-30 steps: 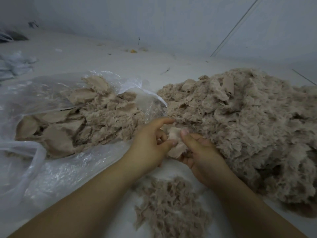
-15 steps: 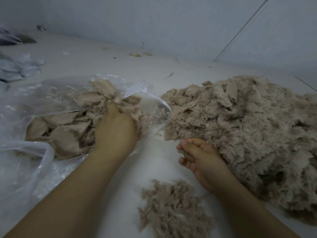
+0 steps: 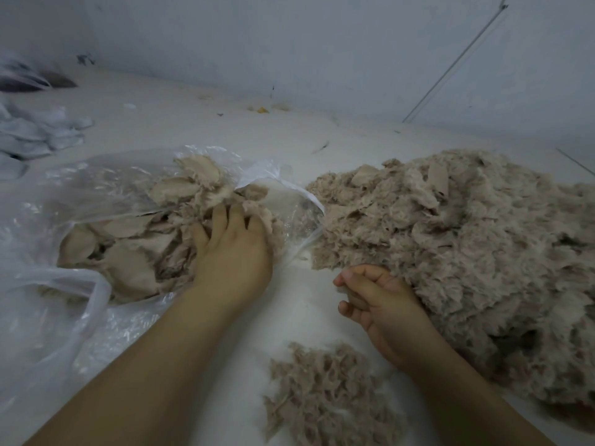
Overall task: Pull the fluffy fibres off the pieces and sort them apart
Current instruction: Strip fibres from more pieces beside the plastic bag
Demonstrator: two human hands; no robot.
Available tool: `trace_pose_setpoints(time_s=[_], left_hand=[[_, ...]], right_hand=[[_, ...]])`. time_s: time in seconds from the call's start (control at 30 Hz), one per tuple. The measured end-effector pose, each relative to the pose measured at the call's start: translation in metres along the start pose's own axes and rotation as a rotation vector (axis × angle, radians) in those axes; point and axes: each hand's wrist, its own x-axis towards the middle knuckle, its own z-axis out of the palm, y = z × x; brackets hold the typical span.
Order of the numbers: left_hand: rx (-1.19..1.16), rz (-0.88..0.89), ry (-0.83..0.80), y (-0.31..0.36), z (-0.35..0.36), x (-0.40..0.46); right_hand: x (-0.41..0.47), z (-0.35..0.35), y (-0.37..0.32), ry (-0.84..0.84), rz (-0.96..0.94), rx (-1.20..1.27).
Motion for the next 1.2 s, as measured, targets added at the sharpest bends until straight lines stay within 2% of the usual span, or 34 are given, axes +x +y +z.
trace_pose_setpoints(time_s=[0.13,0.43,0.5,0.63,0.7,0.93,1.0,1.13,1.2], left_hand=[[0.018,0.024,0.054,0.014,-0.007,-0.007],[-0.132,0.171,0.164,0.034,-0.015,-0.014],[-0.173,0.236,0.111,0.042,-0.014,-0.014],[-0.361,0.294,-0.097,0.059,-0.012,-0.009],[-0.331,0.336,-0.175,0.066,-0.009,-0.005],[-0.156,0.446,-0.163,0.069,0.000,-0.002],[-0.285,0.399,-0.155,0.066,0.002,-0.004],[-0.959,-0.034,-0.209,0.058,-0.007,-0.008],[-1.255,-0.145,-0.275,0.053,-0.016,-0.011]], right_hand=[[-0.001,0.000,0.000,-0.005,0.005,0.008],[-0.001,-0.001,-0.001,-0.015,0.024,0.019],[-0.001,-0.002,-0.001,-0.018,0.031,0.040],[-0.001,-0.002,-0.001,-0.049,0.032,0.082],[-0.001,-0.002,-0.002,-0.049,0.033,0.092],[0.000,-0.003,-0.001,-0.046,0.029,0.067],[-0.001,-0.002,-0.001,-0.065,0.028,0.051],[0.000,-0.003,-0.002,-0.088,0.012,0.040],[-0.001,-0.003,-0.002,-0.078,0.015,0.025]])
